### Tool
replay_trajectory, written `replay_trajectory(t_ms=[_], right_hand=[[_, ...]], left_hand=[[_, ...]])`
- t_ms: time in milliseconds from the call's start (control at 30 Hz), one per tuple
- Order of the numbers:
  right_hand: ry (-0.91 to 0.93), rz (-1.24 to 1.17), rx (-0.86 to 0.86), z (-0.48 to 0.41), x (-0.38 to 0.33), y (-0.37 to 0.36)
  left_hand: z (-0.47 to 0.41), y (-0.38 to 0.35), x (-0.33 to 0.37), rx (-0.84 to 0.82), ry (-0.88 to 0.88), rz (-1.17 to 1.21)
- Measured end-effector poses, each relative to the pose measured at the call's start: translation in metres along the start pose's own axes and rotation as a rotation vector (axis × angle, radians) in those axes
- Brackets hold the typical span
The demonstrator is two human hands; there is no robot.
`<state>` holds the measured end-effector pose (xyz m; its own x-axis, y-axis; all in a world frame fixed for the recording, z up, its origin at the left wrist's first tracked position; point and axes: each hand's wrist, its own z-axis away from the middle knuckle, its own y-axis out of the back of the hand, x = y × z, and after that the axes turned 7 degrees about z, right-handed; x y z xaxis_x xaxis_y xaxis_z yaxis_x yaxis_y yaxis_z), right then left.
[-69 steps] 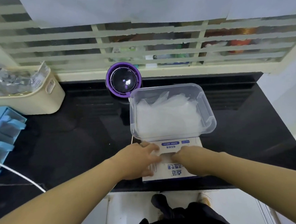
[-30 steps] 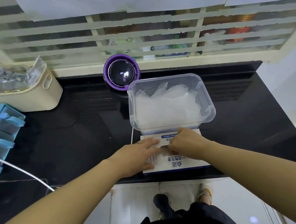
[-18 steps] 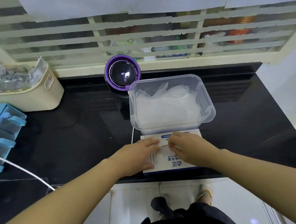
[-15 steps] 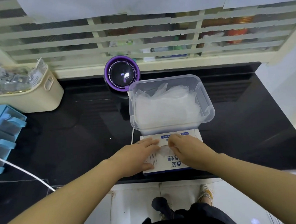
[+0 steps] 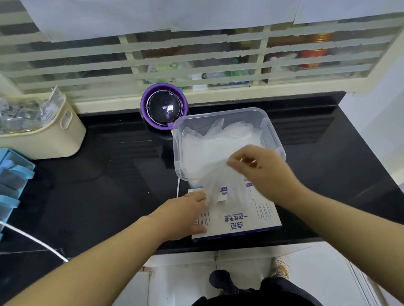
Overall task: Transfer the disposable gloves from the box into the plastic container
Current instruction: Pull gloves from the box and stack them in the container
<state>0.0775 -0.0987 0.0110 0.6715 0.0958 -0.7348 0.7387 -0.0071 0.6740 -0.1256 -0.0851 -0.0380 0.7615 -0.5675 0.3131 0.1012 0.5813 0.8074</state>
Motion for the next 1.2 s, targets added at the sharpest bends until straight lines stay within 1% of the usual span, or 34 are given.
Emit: replay_trajectory(t_ms=[67, 167, 267, 300, 367, 433, 467, 500, 533, 567, 600, 667, 767, 833, 933, 1033, 1100, 1167, 1200], right_hand=[[0.013, -0.026, 0.079, -0.008, -0.011, 0.020], [0.041, -0.045, 0.132, -0.021, -0.025, 0.046], [0.096, 0.031, 0.138, -0.029, -0.037, 0.069], [0.119, 0.069, 0.133, -0.031, -0.041, 0.076], [0.160, 0.127, 0.123, -0.036, -0.048, 0.088], [0.216, 0.202, 0.111, -0.043, -0.054, 0.098], [0.253, 0.259, 0.095, -0.047, -0.057, 0.102], [0.293, 0.327, 0.073, -0.052, -0.058, 0.104], [0.338, 0.399, 0.045, -0.056, -0.060, 0.105], [0.385, 0.461, 0.019, -0.060, -0.060, 0.104], [0.429, 0.508, -0.008, -0.065, -0.060, 0.102], [0.471, 0.568, -0.056, -0.072, -0.058, 0.093], [0.457, 0.633, -0.150, -0.082, -0.052, 0.080], [0.435, 0.669, -0.223, -0.088, -0.045, 0.071], [0.409, 0.686, -0.271, -0.097, -0.038, 0.062], [0.396, 0.649, -0.226, -0.105, -0.038, 0.063], [0.403, 0.633, -0.226, -0.109, -0.040, 0.066], [0.402, 0.635, -0.258, -0.112, -0.042, 0.068], [0.400, 0.635, -0.273, -0.114, -0.043, 0.069]], left_hand=[[0.000, 0.001, 0.000, -0.018, -0.014, 0.019], [0.001, 0.010, 0.004, -0.031, -0.016, 0.057], [0.004, 0.034, 0.009, 0.036, -0.021, 0.293], [0.006, 0.047, 0.010, 0.087, -0.023, 0.406], [0.008, 0.076, 0.010, 0.255, -0.022, 0.688], [0.009, 0.106, 0.006, 0.444, 0.008, 1.061], [0.012, 0.120, 0.005, 0.508, 0.020, 1.247], [0.015, 0.132, 0.004, 0.534, 0.008, 1.414], [0.017, 0.140, 0.005, 0.520, -0.018, 1.564], [0.019, 0.146, 0.005, 0.483, -0.041, 1.652], [0.021, 0.151, 0.008, 0.445, -0.052, 1.670], [0.017, 0.151, 0.014, 0.429, -0.057, 1.557], [0.001, 0.140, 0.018, 0.532, 0.022, 1.328], [-0.008, 0.133, 0.014, 0.546, 0.073, 1.284], [-0.014, 0.128, 0.007, 0.479, 0.232, 1.265], [-0.010, 0.127, 0.001, 0.356, 0.364, 1.210], [-0.008, 0.130, -0.003, 0.319, 0.406, 1.290], [-0.009, 0.134, -0.005, 0.386, 0.414, 1.454], [-0.011, 0.137, -0.005, 0.436, 0.385, 1.520]])
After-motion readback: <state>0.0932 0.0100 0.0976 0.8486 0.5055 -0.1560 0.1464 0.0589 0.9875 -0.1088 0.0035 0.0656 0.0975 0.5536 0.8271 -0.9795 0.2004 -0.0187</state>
